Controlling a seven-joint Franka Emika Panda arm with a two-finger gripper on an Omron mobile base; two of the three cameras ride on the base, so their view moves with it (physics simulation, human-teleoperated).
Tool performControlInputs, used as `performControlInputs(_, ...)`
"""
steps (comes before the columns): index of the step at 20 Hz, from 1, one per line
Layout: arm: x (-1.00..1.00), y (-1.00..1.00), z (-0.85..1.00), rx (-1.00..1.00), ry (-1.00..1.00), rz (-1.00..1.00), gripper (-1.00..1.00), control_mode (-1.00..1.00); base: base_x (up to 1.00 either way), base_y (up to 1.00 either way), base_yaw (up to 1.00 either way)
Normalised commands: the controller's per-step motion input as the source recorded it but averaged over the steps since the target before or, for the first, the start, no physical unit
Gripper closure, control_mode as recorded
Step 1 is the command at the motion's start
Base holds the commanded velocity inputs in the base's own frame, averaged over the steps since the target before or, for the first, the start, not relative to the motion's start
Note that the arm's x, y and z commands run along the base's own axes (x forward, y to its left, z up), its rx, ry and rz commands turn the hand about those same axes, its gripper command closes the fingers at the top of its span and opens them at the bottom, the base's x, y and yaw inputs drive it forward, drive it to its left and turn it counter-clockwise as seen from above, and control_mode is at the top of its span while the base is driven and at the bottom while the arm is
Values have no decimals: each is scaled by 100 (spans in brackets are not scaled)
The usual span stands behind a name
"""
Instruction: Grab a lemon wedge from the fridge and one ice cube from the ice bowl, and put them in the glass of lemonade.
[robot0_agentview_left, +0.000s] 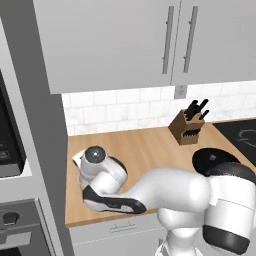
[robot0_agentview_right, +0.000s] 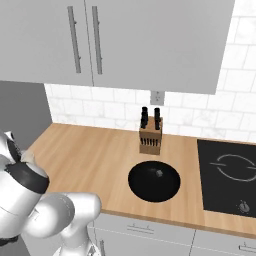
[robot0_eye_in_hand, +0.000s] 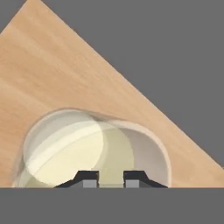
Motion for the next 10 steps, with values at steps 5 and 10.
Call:
performControlInputs(5, 21, 10, -20, -1, -11, 7, 100, -100, 0, 0, 0)
performControlInputs(10, 2, 2, -28, -2, -7, 5, 100, -100, 0, 0, 0)
